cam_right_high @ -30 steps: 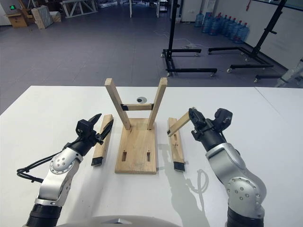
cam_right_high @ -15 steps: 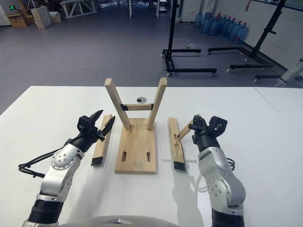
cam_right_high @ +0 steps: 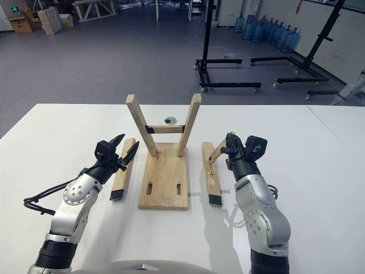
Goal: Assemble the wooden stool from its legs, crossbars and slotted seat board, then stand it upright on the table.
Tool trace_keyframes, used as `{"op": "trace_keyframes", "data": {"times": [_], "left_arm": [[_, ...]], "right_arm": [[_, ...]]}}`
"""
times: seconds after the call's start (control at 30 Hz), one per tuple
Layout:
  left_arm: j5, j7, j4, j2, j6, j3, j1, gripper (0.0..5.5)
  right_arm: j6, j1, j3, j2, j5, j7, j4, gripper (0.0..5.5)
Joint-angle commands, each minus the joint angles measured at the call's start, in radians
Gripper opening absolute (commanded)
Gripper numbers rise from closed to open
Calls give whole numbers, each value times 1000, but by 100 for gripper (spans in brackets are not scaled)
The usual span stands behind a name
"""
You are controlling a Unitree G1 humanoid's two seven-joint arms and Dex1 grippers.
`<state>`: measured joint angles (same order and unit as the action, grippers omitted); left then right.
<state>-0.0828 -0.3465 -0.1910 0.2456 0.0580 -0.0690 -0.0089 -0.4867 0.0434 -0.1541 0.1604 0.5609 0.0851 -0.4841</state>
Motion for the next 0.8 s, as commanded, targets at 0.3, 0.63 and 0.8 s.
{"op": "trace_keyframes", "data": {"times": [0.3, 0.63, 0.8], "left_arm": [[27, -12, 12, 12, -5, -12, -19, 283], [53, 5, 26, 9, -11, -18, -13, 283], [57, -4, 26, 11, -8, -18, -12, 283]], "right_arm": [[-14, 18, 27, -16, -74, -26, 25, 40], [-29, 27, -14, -43, -53, -42, 17, 40], [-59, 51, -7, -49, -76, -29, 40, 40]]}}
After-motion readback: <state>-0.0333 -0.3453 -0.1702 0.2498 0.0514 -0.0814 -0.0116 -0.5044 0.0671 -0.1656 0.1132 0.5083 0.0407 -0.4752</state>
